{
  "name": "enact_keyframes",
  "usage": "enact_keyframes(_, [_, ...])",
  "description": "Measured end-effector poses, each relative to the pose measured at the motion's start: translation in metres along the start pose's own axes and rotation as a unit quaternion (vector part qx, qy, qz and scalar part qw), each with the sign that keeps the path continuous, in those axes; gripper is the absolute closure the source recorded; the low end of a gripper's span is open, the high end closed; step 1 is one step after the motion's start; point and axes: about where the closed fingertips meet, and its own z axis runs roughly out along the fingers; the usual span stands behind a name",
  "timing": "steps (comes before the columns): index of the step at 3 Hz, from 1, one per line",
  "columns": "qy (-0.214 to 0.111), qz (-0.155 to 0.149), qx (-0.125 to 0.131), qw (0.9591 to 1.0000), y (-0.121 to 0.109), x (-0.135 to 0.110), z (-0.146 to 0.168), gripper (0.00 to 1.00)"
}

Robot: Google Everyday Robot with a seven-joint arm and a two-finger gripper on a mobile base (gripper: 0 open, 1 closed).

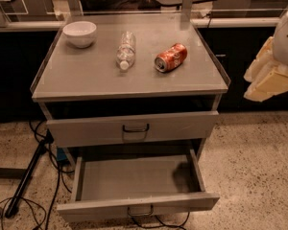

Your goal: Close middle drawer

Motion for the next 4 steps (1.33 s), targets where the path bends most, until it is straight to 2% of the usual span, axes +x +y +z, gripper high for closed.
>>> enact_keyframes(1, [0.000,0.000,0.000,1.0000,0.000,0.000,0.000,0.86])
enact_keyframes(2, [0.000,0.000,0.000,1.0000,0.000,0.000,0.000,1.00])
enact_keyframes(3, [0.006,0.008,0.009,0.9999,0.004,0.004,0.002,1.00])
enact_keyframes(4, [0.013,0.021,0.018,0.9995,0.017,0.017,0.028,1.00])
